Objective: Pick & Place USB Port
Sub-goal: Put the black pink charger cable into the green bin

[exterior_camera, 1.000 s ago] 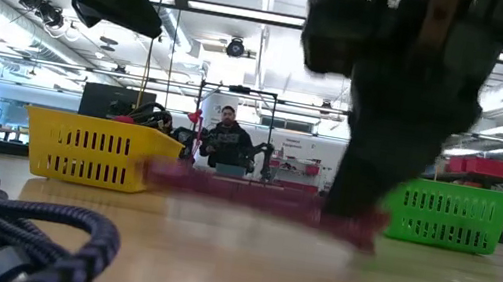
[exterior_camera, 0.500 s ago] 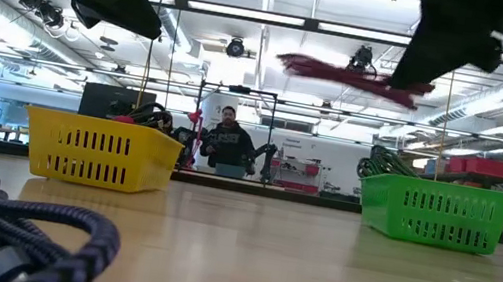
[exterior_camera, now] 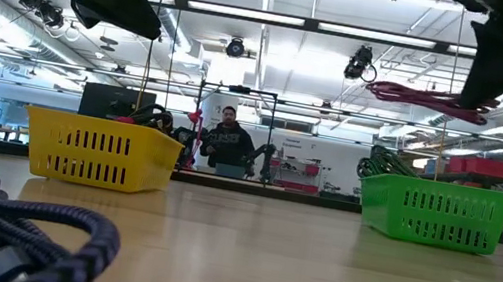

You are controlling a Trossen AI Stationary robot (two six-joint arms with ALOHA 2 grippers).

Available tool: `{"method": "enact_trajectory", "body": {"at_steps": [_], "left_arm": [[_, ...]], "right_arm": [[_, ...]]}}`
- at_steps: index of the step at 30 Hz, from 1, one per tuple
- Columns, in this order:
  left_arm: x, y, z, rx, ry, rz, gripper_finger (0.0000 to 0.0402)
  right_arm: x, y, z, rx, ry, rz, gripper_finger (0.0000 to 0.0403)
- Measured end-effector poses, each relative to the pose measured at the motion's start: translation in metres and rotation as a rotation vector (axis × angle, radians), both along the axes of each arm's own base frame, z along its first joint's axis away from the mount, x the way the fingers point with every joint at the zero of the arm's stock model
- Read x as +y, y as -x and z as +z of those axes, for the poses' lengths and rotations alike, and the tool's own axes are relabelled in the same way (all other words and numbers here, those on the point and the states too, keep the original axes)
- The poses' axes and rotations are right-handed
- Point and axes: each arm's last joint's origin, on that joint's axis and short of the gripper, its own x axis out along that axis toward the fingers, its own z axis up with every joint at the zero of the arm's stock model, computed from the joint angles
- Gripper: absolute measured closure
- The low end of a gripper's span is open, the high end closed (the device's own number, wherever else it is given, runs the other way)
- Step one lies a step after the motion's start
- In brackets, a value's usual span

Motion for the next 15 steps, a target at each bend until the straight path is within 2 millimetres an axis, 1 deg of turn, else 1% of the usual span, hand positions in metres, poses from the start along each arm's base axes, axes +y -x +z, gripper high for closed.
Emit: {"method": "enact_trajectory", "body": {"at_steps": [2,4,9,12,15], "left_arm": [[0.0,0.0,0.0,0.0,0.0,0.001,0.0321],[0.0,0.0,0.0,0.0,0.0,0.001,0.0321],[0.0,0.0,0.0,0.0,0.002,0.001,0.0321],[0.0,0.0,0.0,0.0,0.002,0.002,0.0321],[0.0,0.0,0.0,0.0,0.004,0.003,0.0321]], "right_arm": [[-0.002,0.002,0.0,0.001,0.003,-0.037,0.0403],[-0.003,0.004,-0.006,-0.004,0.0,-0.07,0.0403],[-0.014,0.012,-0.028,0.084,-0.045,-0.176,0.0403],[-0.019,0.014,-0.042,0.1,-0.058,-0.188,0.0403],[-0.022,0.011,-0.048,0.095,-0.081,-0.181,0.0403]]}}
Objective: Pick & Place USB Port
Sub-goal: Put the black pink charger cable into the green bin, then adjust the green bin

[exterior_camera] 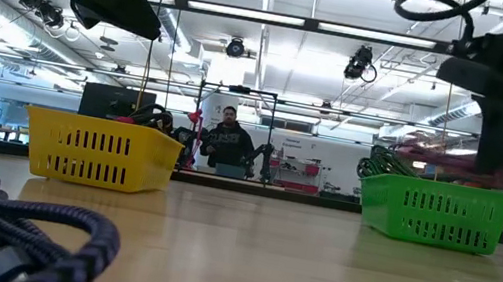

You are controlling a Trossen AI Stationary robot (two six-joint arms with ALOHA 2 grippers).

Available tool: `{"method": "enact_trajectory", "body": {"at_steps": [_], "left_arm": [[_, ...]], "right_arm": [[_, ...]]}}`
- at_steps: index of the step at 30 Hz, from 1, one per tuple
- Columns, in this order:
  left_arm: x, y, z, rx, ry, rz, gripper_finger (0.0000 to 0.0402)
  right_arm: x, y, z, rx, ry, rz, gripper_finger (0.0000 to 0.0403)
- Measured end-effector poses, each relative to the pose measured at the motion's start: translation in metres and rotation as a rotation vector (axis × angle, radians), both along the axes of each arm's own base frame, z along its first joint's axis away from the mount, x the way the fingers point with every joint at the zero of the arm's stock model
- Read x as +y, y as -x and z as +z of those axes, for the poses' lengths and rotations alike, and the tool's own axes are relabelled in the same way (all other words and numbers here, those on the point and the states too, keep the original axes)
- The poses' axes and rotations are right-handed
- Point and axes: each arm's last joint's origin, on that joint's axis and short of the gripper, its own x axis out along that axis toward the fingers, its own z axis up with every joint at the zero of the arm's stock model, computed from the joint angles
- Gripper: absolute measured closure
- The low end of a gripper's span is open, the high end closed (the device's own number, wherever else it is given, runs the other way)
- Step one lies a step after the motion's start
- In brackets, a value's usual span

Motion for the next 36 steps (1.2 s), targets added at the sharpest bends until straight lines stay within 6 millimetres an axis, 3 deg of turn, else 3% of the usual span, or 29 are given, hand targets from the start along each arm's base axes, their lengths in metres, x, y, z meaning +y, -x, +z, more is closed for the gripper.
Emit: {"method": "enact_trajectory", "body": {"at_steps": [23,36], "left_arm": [[0.0,0.0,0.0,0.0,0.001,0.001,0.0321],[0.0,0.0,0.0,0.0,0.0,0.0,0.0321]], "right_arm": [[-0.002,-0.019,-0.009,-0.043,-0.105,0.092,0.0398],[-0.001,-0.021,-0.01,-0.019,-0.102,0.151,0.0296]]}}
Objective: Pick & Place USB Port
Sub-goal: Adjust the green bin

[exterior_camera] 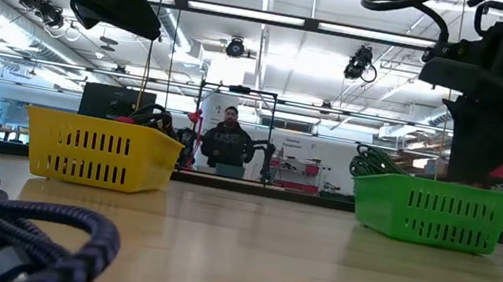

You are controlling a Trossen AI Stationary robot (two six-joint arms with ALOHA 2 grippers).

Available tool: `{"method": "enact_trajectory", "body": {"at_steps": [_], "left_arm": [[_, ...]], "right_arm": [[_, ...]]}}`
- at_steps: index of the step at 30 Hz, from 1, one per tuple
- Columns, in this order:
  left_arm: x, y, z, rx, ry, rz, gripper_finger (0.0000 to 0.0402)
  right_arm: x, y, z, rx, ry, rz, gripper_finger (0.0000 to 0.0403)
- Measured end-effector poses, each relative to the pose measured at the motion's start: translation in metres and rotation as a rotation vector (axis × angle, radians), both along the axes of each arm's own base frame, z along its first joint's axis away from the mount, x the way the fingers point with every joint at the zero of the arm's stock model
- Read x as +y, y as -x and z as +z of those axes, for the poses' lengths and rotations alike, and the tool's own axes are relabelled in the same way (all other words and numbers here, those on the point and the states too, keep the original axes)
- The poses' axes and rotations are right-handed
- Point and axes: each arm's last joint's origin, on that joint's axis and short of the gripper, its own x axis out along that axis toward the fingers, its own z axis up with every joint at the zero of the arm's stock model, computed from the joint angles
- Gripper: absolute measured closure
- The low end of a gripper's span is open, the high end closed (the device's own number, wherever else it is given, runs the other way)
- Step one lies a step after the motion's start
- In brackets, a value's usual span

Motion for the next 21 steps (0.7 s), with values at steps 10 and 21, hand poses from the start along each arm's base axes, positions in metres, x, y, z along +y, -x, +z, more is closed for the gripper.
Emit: {"method": "enact_trajectory", "body": {"at_steps": [10,21], "left_arm": [[0.0,0.0,0.0,0.0,-0.001,0.0,0.0321],[0.0001,0.0,0.0,0.0,-0.001,0.0,0.0321]], "right_arm": [[-0.0032,0.0041,0.0007,0.053,0.065,0.048,0.0279],[0.006,-0.0001,0.001,0.09,-0.048,0.215,0.0311]]}}
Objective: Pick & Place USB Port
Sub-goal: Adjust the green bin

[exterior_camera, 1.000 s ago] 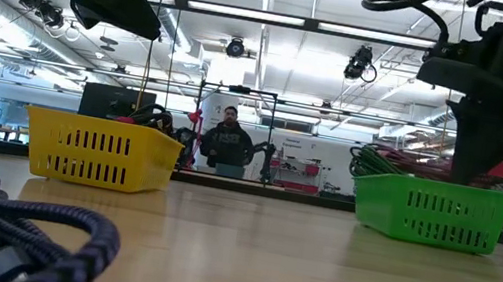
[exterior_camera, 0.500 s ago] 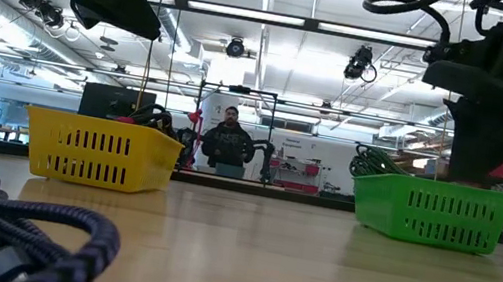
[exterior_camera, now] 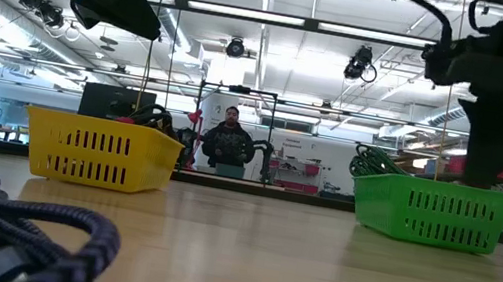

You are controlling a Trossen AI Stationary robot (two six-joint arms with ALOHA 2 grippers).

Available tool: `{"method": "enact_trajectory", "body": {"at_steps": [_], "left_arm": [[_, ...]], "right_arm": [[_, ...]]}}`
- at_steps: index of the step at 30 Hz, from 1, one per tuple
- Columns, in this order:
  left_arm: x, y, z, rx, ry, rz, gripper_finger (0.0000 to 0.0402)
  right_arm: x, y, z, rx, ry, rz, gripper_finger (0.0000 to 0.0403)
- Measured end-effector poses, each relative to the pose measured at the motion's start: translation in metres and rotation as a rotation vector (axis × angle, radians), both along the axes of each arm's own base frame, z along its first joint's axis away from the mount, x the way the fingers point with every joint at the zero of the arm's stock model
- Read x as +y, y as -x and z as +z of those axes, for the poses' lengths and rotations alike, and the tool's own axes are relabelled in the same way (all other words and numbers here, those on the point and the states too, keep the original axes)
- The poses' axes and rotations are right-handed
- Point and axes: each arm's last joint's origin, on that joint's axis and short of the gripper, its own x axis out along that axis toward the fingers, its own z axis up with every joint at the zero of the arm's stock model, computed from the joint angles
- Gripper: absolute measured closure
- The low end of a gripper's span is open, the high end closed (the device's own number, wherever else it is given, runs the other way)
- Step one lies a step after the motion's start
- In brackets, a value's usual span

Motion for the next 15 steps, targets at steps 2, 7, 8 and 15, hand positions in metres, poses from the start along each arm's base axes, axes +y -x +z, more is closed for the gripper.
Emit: {"method": "enact_trajectory", "body": {"at_steps": [2,7,8,15], "left_arm": [[0.0,0.0,0.0,0.0,0.0,0.0,0.0321],[0.0,0.0,0.0,0.0,0.0,0.0,0.0321],[0.0,0.0,0.0,0.0,0.0,0.0,0.0321],[0.0,0.0,0.0,-0.001,0.002,0.001,0.0321]], "right_arm": [[0.007,-0.003,0.0,-0.028,-0.04,0.067,0.0317],[0.025,-0.009,0.001,-0.081,-0.18,0.222,0.0329],[0.028,-0.009,0.002,-0.089,-0.211,0.244,0.0331],[0.038,-0.006,0.008,-0.07,-0.354,0.366,0.0342]]}}
